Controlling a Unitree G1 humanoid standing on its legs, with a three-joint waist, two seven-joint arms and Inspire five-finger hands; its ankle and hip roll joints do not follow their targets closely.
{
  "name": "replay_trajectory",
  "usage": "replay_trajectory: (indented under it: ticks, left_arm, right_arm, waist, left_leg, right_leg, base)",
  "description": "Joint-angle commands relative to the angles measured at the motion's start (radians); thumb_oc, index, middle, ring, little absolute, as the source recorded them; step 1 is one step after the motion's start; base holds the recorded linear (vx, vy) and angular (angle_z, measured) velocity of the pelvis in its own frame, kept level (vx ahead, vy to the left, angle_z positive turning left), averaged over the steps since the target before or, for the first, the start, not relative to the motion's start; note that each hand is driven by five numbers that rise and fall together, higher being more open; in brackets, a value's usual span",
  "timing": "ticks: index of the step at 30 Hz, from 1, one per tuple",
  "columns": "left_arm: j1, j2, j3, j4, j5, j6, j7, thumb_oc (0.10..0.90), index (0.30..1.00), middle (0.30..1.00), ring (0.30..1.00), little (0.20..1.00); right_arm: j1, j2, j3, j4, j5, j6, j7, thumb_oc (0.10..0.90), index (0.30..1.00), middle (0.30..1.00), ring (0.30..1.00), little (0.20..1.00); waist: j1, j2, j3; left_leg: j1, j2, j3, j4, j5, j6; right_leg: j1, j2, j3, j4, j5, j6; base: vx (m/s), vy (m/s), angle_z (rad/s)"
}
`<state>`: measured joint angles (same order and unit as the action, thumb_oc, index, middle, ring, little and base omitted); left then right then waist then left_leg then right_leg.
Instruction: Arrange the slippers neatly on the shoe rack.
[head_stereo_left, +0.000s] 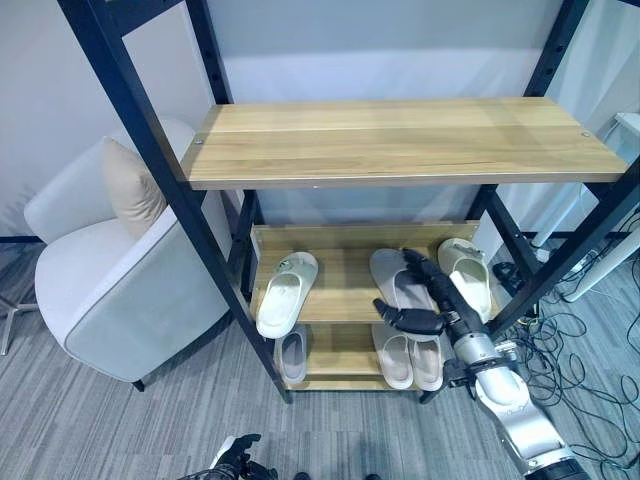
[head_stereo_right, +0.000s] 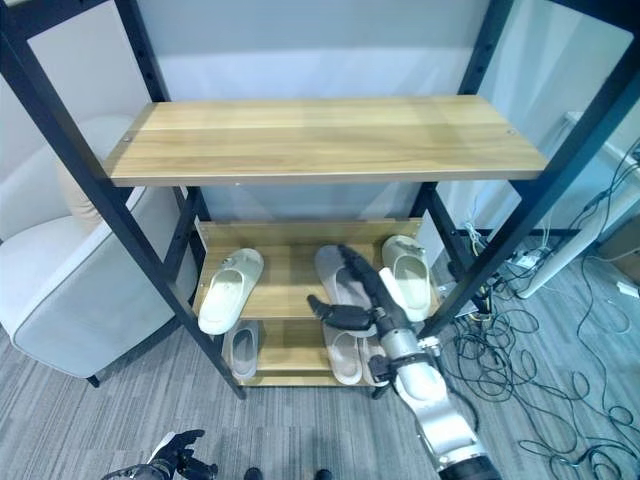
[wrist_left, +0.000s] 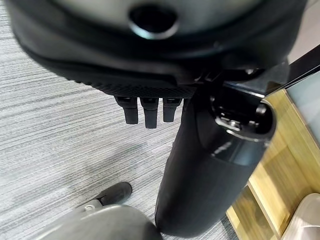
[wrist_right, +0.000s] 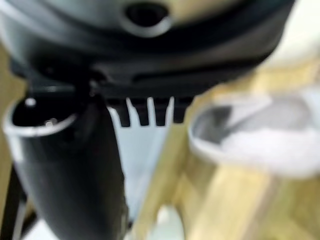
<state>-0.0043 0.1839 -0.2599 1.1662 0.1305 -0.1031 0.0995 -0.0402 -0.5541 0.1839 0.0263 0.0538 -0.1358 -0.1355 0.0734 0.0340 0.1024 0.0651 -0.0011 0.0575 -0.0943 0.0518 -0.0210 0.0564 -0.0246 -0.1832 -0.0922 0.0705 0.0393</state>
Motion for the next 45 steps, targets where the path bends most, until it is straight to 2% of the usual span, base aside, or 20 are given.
replay_trajectory:
  ticks: [1,2,3,4,9,16,23,30,36,37,38,39,45]
  left_arm:
    - [0.010,-0.042,-0.060,0.070,0.049,-0.010,-0.004,0.800,0.900,0.900,0.900,0.900]
    - [0.009,-0.042,-0.060,0.070,0.049,-0.010,-0.004,0.800,0.900,0.900,0.900,0.900]
    - [0.018,-0.036,-0.061,0.067,0.049,-0.013,-0.007,0.800,0.900,0.900,0.900,0.900]
    - [0.018,-0.037,-0.062,0.067,0.049,-0.013,-0.007,0.800,0.900,0.900,0.900,0.900]
    - [0.029,-0.019,-0.063,0.074,0.050,-0.017,-0.015,0.800,0.900,0.900,0.900,0.900]
    - [0.030,-0.006,-0.074,0.072,0.035,-0.022,-0.015,0.800,0.900,0.900,0.900,0.900]
    - [0.015,0.001,-0.092,0.060,0.007,-0.028,-0.007,0.800,0.900,0.900,0.900,0.900]
    - [-0.016,-0.001,-0.108,0.052,-0.032,-0.030,0.010,0.800,0.900,0.900,0.900,0.900]
    - [-0.028,-0.002,-0.120,0.046,-0.048,-0.032,0.020,0.800,0.900,0.900,0.900,0.900]
    - [-0.029,-0.001,-0.124,0.042,-0.051,-0.032,0.021,0.800,0.900,0.900,0.900,0.900]
    - [-0.029,-0.001,-0.123,0.041,-0.051,-0.032,0.021,0.800,0.900,0.900,0.900,0.900]
    - [-0.032,-0.001,-0.126,0.039,-0.054,-0.033,0.023,0.800,0.900,0.900,0.900,0.900]
    - [-0.024,-0.001,-0.121,0.040,-0.053,-0.031,0.024,0.800,0.900,0.900,0.900,0.900]
  right_arm:
    - [-0.155,-0.088,-0.088,-0.091,-0.156,-0.112,-0.118,0.800,0.900,0.900,0.900,0.900]
    - [-0.155,-0.088,-0.088,-0.091,-0.156,-0.112,-0.118,0.800,0.900,0.900,0.900,0.900]
    - [-0.176,-0.138,-0.106,-0.063,-0.190,-0.100,-0.136,0.800,0.900,0.900,0.900,0.900]
    - [-0.176,-0.139,-0.105,-0.061,-0.190,-0.101,-0.137,0.800,0.900,0.900,0.900,0.900]
    - [-0.246,-0.261,-0.096,0.057,-0.301,-0.070,-0.181,0.800,0.900,0.900,0.900,0.900]
    - [-0.315,-0.359,-0.044,0.167,-0.370,-0.043,-0.195,0.800,0.900,0.900,0.900,0.900]
    - [-0.403,-0.367,0.035,0.296,-0.353,-0.030,-0.199,0.800,0.900,0.900,0.900,0.900]
    - [-0.482,-0.302,0.093,0.428,-0.314,-0.011,-0.222,0.800,0.900,0.900,0.900,0.900]
    - [-0.548,-0.280,0.134,0.524,-0.321,0.009,-0.247,0.800,0.900,0.900,0.900,0.900]
    - [-0.560,-0.277,0.144,0.540,-0.326,0.013,-0.249,0.744,0.815,0.815,0.815,0.815]
    - [-0.561,-0.277,0.146,0.541,-0.325,0.013,-0.250,0.538,0.507,0.507,0.507,0.507]
    - [-0.580,-0.277,0.158,0.567,-0.331,0.020,-0.250,0.400,0.300,0.300,0.300,0.300]
    - [-0.582,-0.274,0.161,0.561,-0.337,0.024,-0.252,0.400,0.300,0.300,0.300,0.300]
  waist:
    - [0.042,-0.035,-0.049]
    - [0.042,-0.035,-0.049]
    - [0.048,-0.039,-0.046]
    - [0.048,-0.039,-0.046]
    - [0.069,-0.054,-0.034]
    - [0.087,-0.072,-0.011]
    - [0.104,-0.083,0.017]
    - [0.134,-0.090,0.050]
    - [0.155,-0.094,0.059]
    - [0.158,-0.095,0.059]
    - [0.157,-0.095,0.059]
    - [0.162,-0.096,0.060]
    - [0.162,-0.095,0.050]
  left_leg:
    - [-0.020,0.020,0.026,0.007,-0.019,-0.068]
    - [-0.020,0.020,0.026,0.007,-0.019,-0.068]
    - [-0.023,0.019,0.022,0.007,-0.018,-0.067]
    - [-0.023,0.019,0.022,0.007,-0.018,-0.067]
    - [-0.035,0.020,0.011,0.007,-0.015,-0.065]
    - [-0.065,0.018,-0.004,0.007,-0.004,-0.065]
    - [-0.112,0.012,-0.023,0.007,0.013,-0.065]
    - [-0.167,0.003,-0.054,0.007,0.032,-0.065]
    - [-0.194,-0.005,-0.075,0.007,0.041,-0.068]
    - [-0.196,-0.007,-0.078,0.007,0.042,-0.068]
    - [-0.197,-0.007,-0.078,0.007,0.042,-0.068]
    - [-0.200,-0.008,-0.082,0.007,0.042,-0.069]
    - [-0.192,-0.013,-0.088,0.007,0.038,-0.070]
  right_leg:
    - [0.032,-0.030,0.040,0.017,-0.032,0.114]
    - [0.032,-0.030,0.040,0.017,-0.032,0.114]
    - [0.029,-0.031,0.036,0.018,-0.031,0.116]
    - [0.029,-0.031,0.036,0.019,-0.031,0.116]
    - [0.017,-0.031,0.027,0.025,-0.031,0.119]
    - [-0.011,-0.030,0.018,0.034,-0.029,0.122]
    - [-0.055,-0.030,0.013,0.044,-0.025,0.123]
    - [-0.102,-0.035,-0.002,0.051,-0.019,0.122]
    - [-0.118,-0.040,-0.017,0.048,-0.014,0.122]
    - [-0.119,-0.040,-0.019,0.047,-0.013,0.122]
    - [-0.119,-0.040,-0.019,0.047,-0.013,0.122]
    - [-0.119,-0.041,-0.023,0.045,-0.012,0.122]
    - [-0.107,-0.045,-0.033,0.038,-0.011,0.123]
  base:
    - [0.02,0.012,0.05]
    - [0.01,0.015,0.07]
    - [0.01,0.009,0.03]
    - [0.00,0.000,0.00]
    - [0.00,0.007,0.01]
    - [-0.01,0.011,0.06]
    - [-0.04,0.007,0.07]
    - [-0.04,0.014,0.13]
    - [-0.01,0.009,0.15]
    - [0.00,0.002,0.14]
    - [0.00,0.006,0.11]
    - [0.01,0.007,0.07]
    - [0.01,0.008,0.09]
